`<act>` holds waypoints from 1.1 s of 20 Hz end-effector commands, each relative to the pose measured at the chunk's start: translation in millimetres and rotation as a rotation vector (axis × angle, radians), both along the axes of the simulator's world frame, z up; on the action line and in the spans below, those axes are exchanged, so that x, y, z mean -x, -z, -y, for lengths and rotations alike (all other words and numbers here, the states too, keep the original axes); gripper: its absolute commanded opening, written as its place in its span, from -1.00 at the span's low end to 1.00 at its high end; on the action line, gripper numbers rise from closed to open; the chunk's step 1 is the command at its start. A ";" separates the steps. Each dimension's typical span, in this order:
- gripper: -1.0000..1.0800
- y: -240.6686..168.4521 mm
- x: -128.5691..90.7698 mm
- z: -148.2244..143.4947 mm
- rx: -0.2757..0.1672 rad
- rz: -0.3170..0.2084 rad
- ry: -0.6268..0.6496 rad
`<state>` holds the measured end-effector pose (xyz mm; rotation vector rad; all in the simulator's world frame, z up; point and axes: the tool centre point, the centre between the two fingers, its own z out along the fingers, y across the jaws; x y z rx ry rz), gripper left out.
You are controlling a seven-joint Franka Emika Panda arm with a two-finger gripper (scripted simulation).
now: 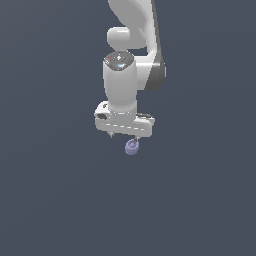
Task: Pick up the object and move it to a goal position.
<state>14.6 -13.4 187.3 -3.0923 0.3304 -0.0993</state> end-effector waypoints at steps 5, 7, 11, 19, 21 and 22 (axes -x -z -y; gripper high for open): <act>0.92 19.7 7.3 -8.5 -0.005 -0.018 0.133; 0.92 26.6 10.1 -11.4 -0.007 -0.024 0.181; 0.92 40.1 15.9 -16.9 -0.008 -0.036 0.277; 0.92 65.4 28.2 -26.6 -0.005 -0.057 0.460; 0.92 70.3 30.8 -28.4 -0.004 -0.061 0.497; 0.92 72.5 32.0 -29.2 -0.003 -0.062 0.513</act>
